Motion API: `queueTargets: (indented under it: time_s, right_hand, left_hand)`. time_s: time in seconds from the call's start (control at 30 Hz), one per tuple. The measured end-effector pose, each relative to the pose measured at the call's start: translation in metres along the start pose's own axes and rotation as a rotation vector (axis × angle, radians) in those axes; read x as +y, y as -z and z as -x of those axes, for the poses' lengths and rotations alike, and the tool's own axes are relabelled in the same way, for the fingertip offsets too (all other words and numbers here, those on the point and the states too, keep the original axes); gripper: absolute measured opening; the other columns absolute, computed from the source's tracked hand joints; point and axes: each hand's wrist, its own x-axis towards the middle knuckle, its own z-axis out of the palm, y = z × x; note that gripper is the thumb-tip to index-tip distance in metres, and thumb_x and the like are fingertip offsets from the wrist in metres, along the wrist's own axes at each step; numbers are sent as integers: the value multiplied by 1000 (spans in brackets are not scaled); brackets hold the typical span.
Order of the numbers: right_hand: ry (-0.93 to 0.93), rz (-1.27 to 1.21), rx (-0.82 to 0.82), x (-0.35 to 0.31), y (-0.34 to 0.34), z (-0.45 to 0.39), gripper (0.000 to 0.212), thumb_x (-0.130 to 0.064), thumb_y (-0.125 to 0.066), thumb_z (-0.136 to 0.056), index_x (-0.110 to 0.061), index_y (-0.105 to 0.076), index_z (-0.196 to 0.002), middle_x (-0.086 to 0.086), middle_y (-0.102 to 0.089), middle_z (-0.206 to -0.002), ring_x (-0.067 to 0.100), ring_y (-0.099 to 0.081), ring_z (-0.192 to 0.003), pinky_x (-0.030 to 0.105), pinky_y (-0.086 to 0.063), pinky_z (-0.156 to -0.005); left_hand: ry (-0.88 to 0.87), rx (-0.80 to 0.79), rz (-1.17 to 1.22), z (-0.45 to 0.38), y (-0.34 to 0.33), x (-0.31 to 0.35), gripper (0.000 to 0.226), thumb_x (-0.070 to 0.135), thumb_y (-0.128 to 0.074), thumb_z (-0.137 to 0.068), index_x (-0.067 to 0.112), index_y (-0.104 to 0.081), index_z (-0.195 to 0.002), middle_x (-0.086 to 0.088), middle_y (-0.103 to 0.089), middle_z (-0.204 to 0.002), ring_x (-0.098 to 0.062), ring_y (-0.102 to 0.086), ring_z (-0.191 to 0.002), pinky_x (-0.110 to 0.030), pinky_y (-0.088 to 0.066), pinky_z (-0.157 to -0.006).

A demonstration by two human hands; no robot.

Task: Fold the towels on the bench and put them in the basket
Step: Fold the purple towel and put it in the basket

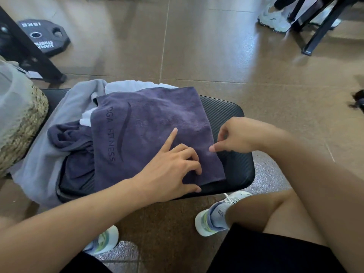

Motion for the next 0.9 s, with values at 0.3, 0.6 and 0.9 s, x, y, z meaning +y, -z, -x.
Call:
queueTargets:
  time_s: [0.3, 0.6, 0.9]
  right_hand:
    - [34, -465, -196, -19, -2, 3, 35, -23, -78, -87, -16, -49, -67, 4, -64, -69, 19, -70, -67, 28, -56, -51]
    - [264, -1040, -22, -48, 10, 20, 12, -22, -66, -97, -11, -68, -100, 11, -76, -89, 22, -72, -72, 29, -56, -56]
    - [399, -692, 295, -45, 20, 0, 31, -40, -84, -77, -36, -74, -106, -6, -71, -90, 9, -66, -79, 29, -57, -75]
  left_hand:
    - [180, 186, 185, 1, 5, 2, 77, 75, -65, -77, 27, -53, -135, 11, -56, -137, -6, -37, -142, -41, -6, -127]
    - [463, 299, 600, 0, 20, 5, 20, 35, -58, -101, 27, -64, -118, 10, -72, -114, 5, -53, -120, -29, -28, -121]
    - [571, 291, 1017, 3, 40, -14, 53, 58, -39, -100, 20, -76, -98, -3, -78, -94, -15, -72, -90, -26, -52, -85]
